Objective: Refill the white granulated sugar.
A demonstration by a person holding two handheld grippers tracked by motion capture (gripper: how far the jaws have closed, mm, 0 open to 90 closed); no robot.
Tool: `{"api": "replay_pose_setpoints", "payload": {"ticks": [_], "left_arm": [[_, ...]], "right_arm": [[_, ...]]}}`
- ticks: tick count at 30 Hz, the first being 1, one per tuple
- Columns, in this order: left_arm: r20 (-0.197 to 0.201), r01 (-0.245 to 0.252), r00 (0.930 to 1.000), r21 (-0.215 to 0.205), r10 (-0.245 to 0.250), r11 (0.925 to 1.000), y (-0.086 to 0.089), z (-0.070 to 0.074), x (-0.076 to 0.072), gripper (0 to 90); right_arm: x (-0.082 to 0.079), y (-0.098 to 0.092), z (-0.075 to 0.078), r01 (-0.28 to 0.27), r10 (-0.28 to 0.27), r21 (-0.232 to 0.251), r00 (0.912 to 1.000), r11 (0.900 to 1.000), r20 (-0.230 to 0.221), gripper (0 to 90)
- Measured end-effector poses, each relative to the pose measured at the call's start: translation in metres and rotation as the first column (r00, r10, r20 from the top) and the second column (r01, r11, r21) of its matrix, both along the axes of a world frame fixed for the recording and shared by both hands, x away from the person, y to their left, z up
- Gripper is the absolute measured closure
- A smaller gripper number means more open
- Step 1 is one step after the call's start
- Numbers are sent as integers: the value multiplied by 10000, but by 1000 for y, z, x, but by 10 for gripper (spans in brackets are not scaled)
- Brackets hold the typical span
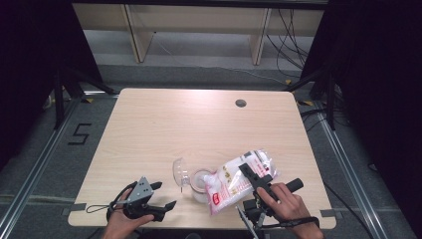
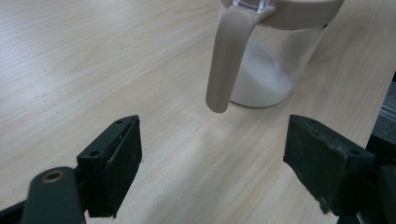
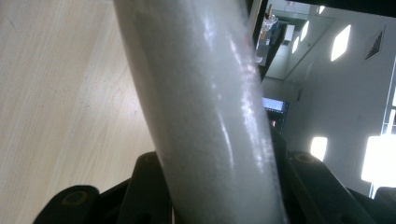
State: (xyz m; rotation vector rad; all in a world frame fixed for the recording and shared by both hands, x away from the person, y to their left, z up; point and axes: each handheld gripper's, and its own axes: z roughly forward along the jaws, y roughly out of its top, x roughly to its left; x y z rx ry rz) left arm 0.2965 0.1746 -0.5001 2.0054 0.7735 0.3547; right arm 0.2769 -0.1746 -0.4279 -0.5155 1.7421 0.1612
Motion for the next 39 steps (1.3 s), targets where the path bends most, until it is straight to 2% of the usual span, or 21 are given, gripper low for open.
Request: {"api": "replay_pose_setpoints", "payload": {"ticks": [1, 2, 3, 5, 6, 7, 8, 9, 10, 11, 12, 15, 18, 19, 22, 26, 27, 32, 34, 35, 39], "left_arm": [[-26, -46, 10000, -135, 45, 9999, -1, -1, 0, 188], [23, -27, 10000, -33, 27, 10000, 0, -1, 1, 189], [-52, -79, 10000, -225, 77, 9997, -1, -2, 1, 189], [-84, -62, 9999, -63, 62, 10000, -1, -1, 0, 189], [-158, -154, 9998, -300, 150, 9994, -2, -2, -1, 189], [-213, -132, 9997, -188, 128, 9997, -2, -1, -1, 189], [-134, -78, 9999, -207, 75, 9998, -2, -1, -1, 189], [-166, -117, 9998, -249, 113, 9996, -2, -1, -1, 189], [-155, -128, 9998, -201, 125, 9997, -1, -1, -1, 189], [-190, -261, 9995, -252, 256, 9993, 0, -2, 0, 190], [-208, -307, 9993, -162, 304, 9994, 2, -2, 1, 190], [-166, -327, 9993, -222, 324, 9992, 4, -1, 2, 191], [-184, -357, 9992, -39, 356, 9994, 4, -2, 3, 191], [-225, -287, 9993, -155, 283, 9995, 3, -2, 3, 191], [-64, -155, 9999, -36, 155, 9999, 3, -1, 3, 189], [-245, -302, 9993, -210, 297, 9993, 3, -2, 2, 188], [-243, -305, 9993, -217, 300, 9993, 3, -2, 2, 188], [-41, -112, 9999, -112, 112, 9999, 3, -2, 3, 188], [-52, -99, 9999, -124, 98, 9999, 3, -2, 3, 188], [-48, -142, 9999, -109, 142, 9998, 3, -2, 3, 187], [-84, -174, 9998, -31, 174, 9998, 3, -1, 3, 187]], "right_arm": [[0, 0, 2, -152, 154, -149, 9998, 9998, 132, 658], [0, 0, 2, -105, 106, -119, 9999, 9999, 135, 658], [-1, -1, 1, 72, -72, 13, 10000, 10000, 19, 658], [-2, -1, 1, 22, -22, 195, 10000, 9998, 5, 658], [-2, -1, 3, 40, -40, 136, 10000, 9999, 58, 658], [-2, 0, 5, -182, 185, -118, 9996, 9998, 225, 658], [-2, 1, 5, -186, 186, -16, 9996, 9998, 202, 658], [-4, -1, 2, 155, -153, 278, 9999, 9995, -70, 658], [-4, 0, 4, 69, -69, 6, 10000, 10000, 34, 659], [-6, -1, 3, 240, -238, 215, 9997, 9995, -69, 659], [-5, 0, 5, -9, 9, -58, 10000, 10000, 86, 659], [-7, -1, 7, 45, -45, 228, 10000, 9997, 7, 659], [-5, 0, 11, -244, 242, 75, 9995, 9997, 216, 659], [-5, 0, 10, -321, 317, 170, 9992, 9993, 243, 660], [-5, 0, 11, -232, 231, 50, 9995, 9997, 193, 660], [-8, -1, 9, 12, -10, 262, 10000, 9997, -55, 662], [-8, 0, 10, -75, 75, 63, 10000, 10000, 55, 662], [-10, -1, 8, 136, -133, 342, 9999, 9993, -96, 664], [-10, 0, 10, -21, 22, 210, 10000, 9998, -9, 665], [-8, 2, 14, -394, 399, -194, 9989, 9990, 244, 666], [-11, 1, 11, -100, 99, 208, 9999, 9997, 23, 668]]}}
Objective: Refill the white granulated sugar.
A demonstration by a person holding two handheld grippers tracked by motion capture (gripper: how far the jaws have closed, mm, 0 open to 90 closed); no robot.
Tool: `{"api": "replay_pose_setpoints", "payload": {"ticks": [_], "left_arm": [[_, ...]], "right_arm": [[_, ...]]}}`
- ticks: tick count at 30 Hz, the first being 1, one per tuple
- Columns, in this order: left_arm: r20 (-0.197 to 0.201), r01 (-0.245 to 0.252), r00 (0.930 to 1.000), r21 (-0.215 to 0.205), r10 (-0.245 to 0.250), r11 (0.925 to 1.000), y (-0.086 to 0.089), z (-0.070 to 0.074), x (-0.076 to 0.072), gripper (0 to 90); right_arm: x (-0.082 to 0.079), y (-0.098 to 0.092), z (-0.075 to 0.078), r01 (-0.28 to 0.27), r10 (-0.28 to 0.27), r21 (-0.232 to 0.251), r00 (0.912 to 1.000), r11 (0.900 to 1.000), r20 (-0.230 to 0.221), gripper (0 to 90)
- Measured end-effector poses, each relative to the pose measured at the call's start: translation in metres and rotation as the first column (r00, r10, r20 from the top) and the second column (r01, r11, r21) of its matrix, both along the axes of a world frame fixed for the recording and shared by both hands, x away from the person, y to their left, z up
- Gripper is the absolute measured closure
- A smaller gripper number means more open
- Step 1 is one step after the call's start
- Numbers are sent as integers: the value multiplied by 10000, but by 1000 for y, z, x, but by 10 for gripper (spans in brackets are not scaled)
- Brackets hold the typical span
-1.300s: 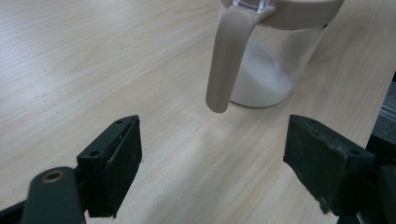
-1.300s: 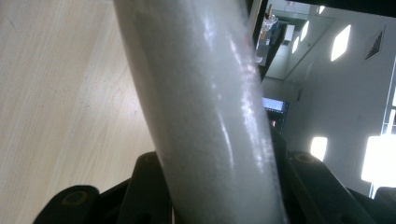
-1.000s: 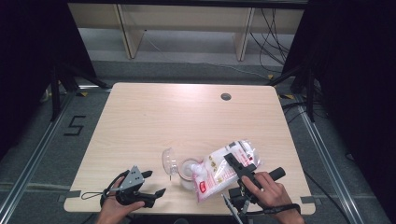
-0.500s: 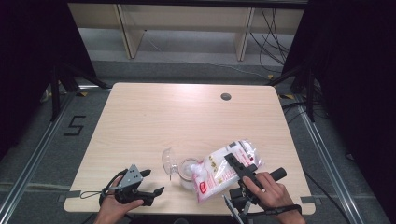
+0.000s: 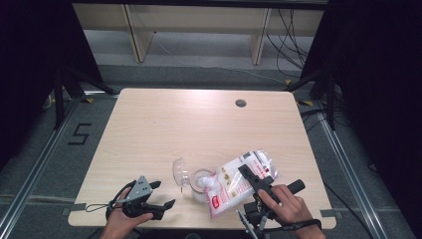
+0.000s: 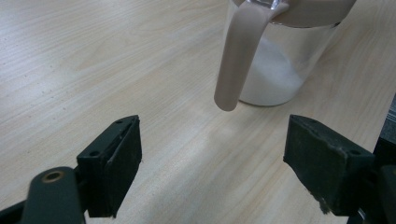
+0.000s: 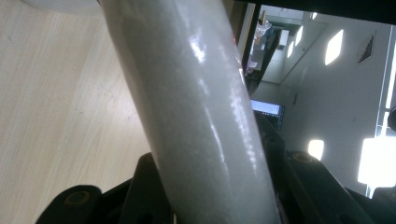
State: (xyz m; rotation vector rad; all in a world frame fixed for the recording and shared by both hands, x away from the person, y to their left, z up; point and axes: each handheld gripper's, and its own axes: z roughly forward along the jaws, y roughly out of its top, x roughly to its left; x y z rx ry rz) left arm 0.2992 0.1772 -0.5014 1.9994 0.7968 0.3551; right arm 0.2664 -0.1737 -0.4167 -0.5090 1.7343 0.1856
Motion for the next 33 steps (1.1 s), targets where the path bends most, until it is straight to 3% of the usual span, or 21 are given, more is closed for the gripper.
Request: {"api": "replay_pose_setpoints", "payload": {"ticks": [1, 3, 4, 11, 22, 27, 33], "left_arm": [[-8, 11, 10000, -87, -11, 10000, -1, -1, 0, 188], [2, 67, 10000, -36, -67, 10000, 0, 0, 0, 188], [-180, -56, 9998, -213, 53, 9998, -2, -1, -1, 188], [-122, -54, 9999, -287, 50, 9996, -3, -1, -1, 187], [-62, -5, 10000, -164, 4, 9999, -1, -1, -1, 187], [-55, -28, 10000, -174, 27, 9998, -1, -1, -1, 187], [-68, -57, 10000, -257, 55, 9997, -2, -1, -2, 187]], "right_arm": [[1, 1, 2, -264, 268, -260, 9995, 9993, 153, 669], [1, 0, -2, -1, 1, 43, 10000, 10000, -88, 670], [1, 0, -2, 48, -48, -1, 10000, 10000, -47, 671], [3, 1, 1, -346, 353, -357, 9992, 9988, 187, 675], [2, 0, 1, -265, 271, -319, 9994, 9991, 199, 679], [0, -2, -2, 83, -82, 69, 9999, 9999, -60, 679], [1, 0, 1, -204, 207, -226, 9996, 9995, 168, 682]]}}
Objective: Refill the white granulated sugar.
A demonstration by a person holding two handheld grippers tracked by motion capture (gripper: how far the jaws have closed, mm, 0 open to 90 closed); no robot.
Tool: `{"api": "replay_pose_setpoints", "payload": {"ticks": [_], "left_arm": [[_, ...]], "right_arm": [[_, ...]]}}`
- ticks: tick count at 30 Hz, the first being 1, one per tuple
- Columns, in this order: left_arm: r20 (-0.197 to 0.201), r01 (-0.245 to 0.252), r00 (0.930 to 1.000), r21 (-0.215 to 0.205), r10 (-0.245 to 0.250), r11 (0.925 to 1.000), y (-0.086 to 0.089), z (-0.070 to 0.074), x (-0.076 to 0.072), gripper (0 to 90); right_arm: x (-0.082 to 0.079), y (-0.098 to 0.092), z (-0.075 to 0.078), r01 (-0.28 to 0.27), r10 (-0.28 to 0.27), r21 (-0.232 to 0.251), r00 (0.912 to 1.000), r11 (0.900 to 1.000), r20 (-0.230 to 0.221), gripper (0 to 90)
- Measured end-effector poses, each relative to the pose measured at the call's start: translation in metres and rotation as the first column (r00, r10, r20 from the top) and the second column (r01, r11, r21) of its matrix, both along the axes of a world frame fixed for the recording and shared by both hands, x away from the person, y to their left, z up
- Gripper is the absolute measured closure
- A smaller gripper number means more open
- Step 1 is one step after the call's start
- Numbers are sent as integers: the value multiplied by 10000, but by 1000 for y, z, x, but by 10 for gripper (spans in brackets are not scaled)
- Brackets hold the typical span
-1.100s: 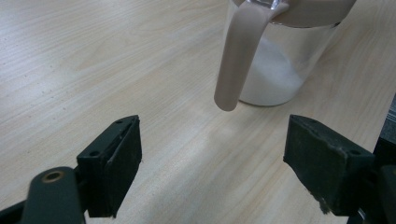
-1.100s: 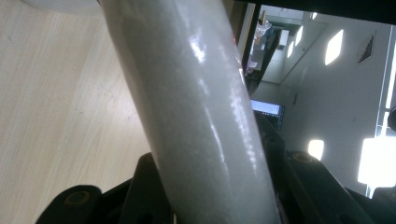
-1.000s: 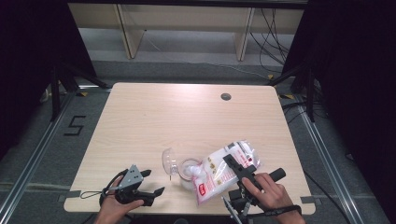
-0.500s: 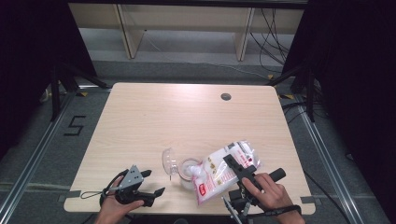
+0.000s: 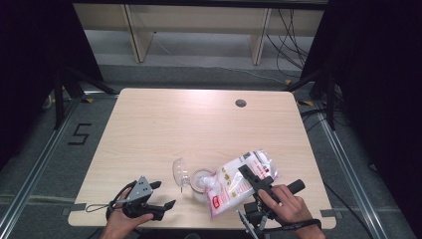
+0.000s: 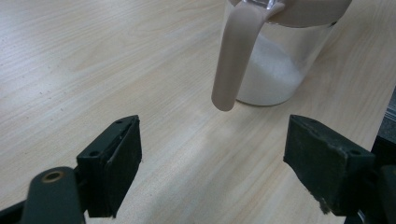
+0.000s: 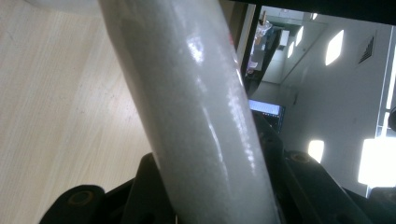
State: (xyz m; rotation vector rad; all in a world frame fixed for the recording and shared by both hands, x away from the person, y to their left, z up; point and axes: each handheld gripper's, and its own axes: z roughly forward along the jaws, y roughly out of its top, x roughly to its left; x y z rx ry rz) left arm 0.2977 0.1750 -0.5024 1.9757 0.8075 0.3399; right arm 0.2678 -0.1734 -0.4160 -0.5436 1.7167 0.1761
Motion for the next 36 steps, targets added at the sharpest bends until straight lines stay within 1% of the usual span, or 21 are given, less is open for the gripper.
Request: {"api": "replay_pose_setpoints", "payload": {"ticks": [5, 6, 9, 10, 11, 12, 14, 16, 17, 18, 19, 20, 24, 25, 26, 28, 30, 32, 34, 35, 36], "left_arm": [[-49, -27, 10000, 111, 27, 9999, 1, 1, 0, 187], [-20, -2, 10000, 69, 3, 10000, 1, 0, 0, 187], [14, 53, 10000, 114, -53, 9999, 1, 1, 0, 187], [20, 55, 10000, 120, -55, 9999, 1, 1, 0, 187], [17, 21, 10000, 42, -21, 10000, 0, 0, 0, 187], [9, 57, 10000, 99, -57, 9999, 1, 0, 0, 188], [8, 10, 10000, -11, -10, 10000, 0, 0, 0, 188], [16, 54, 10000, 116, -54, 9999, 1, 1, 0, 188], [-12, 48, 10000, 173, -48, 9998, 1, 1, 0, 187], [-4, -11, 10000, 153, 11, 9999, 1, 1, -1, 188], [29, 11, 10000, 163, -11, 9999, 2, 1, 0, 187], [1, 22, 10000, 131, -22, 9999, 1, 1, 0, 188], [13, -46, 10000, 84, 45, 10000, 1, 1, -1, 187], [-34, -59, 10000, 36, 60, 10000, 1, 1, -1, 188], [21, 1, 10000, 345, -2, 9994, 3, 1, 0, 188], [-20, -19, 10000, 109, 19, 9999, 2, 1, -1, 188], [19, 4, 10000, 173, -4, 9999, 2, 1, 0, 188], [-40, -26, 10000, 143, 26, 9999, 2, 1, -1, 188], [-10, -29, 10000, 150, 29, 9999, 2, 1, 0, 188], [33, -8, 10000, 180, 8, 9998, 2, 1, 0, 188], [45, -23, 10000, 168, 22, 9999, 2, 1, 0, 188]], "right_arm": [[1, 0, 2, -123, 123, -139, 9999, 9998, 32, 682], [0, -1, -1, 86, -85, 114, 9999, 9999, -138, 683], [3, 1, 1, -43, 42, 194, 10000, 9998, 30, 683], [2, -1, -1, 359, -349, 411, 9991, 9985, -235, 684], [3, -2, -1, 348, -341, 439, 9992, 9984, -184, 684], [4, -2, 0, 214, -210, 394, 9997, 9990, -108, 684], [5, -4, 0, 328, -323, 383, 9994, 9987, -135, 685], [5, -8, 1, 549, -540, 471, 9983, 9974, -203, 686], [7, -8, 3, 241, -243, 274, 9997, 9993, 68, 686], [5, -10, 1, 555, -549, 465, 9984, 9974, -140, 686], [6, -10, 4, 298, -300, 217, 9995, 9993, 54, 687], [5, -12, 2, 577, -570, 429, 9982, 9974, -182, 687], [2, -15, 2, 658, -650, 475, 9977, 9967, -191, 687], [1, -15, 3, 492, -491, 319, 9988, 9983, -46, 687], [1, -15, 5, 354, -355, 128, 9993, 9993, 113, 687], [-2, -17, 2, 610, -608, 375, 9981, 9974, -71, 688], [-3, -18, 5, 378, -379, 169, 9993, 9991, 68, 688], [-6, -20, 2, 684, -673, 545, 9975, 9962, -223, 688], [-7, -20, 2, 648, -640, 505, 9978, 9966, -174, 688], [-6, -19, 4, 355, -355, 239, 9994, 9991, 6, 689], [-7, -19, 2, 563, -556, 421, 9983, 9975, -168, 689]]}}
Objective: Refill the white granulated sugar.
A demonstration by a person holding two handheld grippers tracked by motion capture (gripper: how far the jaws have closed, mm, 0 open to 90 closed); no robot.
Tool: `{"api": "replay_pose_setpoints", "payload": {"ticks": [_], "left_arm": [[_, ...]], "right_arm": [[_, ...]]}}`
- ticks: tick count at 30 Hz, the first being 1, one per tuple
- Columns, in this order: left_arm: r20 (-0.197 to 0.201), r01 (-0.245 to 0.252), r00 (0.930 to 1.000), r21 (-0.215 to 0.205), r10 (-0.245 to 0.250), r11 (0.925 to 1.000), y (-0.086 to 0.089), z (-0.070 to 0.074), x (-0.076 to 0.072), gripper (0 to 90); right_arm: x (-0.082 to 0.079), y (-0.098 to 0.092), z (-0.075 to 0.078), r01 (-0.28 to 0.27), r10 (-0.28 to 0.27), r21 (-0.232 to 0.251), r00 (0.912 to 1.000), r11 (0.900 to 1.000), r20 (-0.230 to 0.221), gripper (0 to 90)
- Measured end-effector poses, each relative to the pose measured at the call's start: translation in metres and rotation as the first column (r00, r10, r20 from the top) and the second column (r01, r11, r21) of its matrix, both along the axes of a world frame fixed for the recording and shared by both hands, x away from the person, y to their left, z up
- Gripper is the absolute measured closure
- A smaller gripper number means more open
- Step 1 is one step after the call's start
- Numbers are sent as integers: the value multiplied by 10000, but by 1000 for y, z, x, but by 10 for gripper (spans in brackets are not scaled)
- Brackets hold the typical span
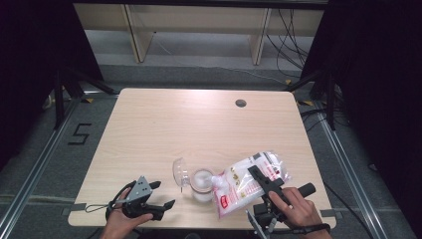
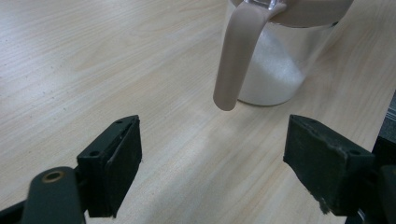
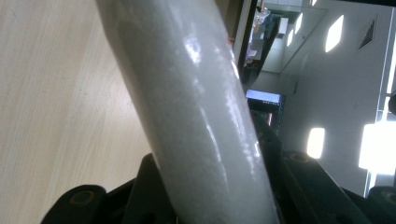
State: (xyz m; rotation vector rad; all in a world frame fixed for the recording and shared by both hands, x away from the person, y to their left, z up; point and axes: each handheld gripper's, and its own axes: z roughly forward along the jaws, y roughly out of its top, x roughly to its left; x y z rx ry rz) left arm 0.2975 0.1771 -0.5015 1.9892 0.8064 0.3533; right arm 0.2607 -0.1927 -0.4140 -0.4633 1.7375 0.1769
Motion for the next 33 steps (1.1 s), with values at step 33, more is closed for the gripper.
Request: {"api": "replay_pose_setpoints", "payload": {"ticks": [33], "left_arm": [[-34, 9, 10000, 25, -9, 10000, -1, 0, 0, 189]], "right_arm": [[4, 10, 1, 27, -25, 144, 10000, 9999, -84, 693]]}}
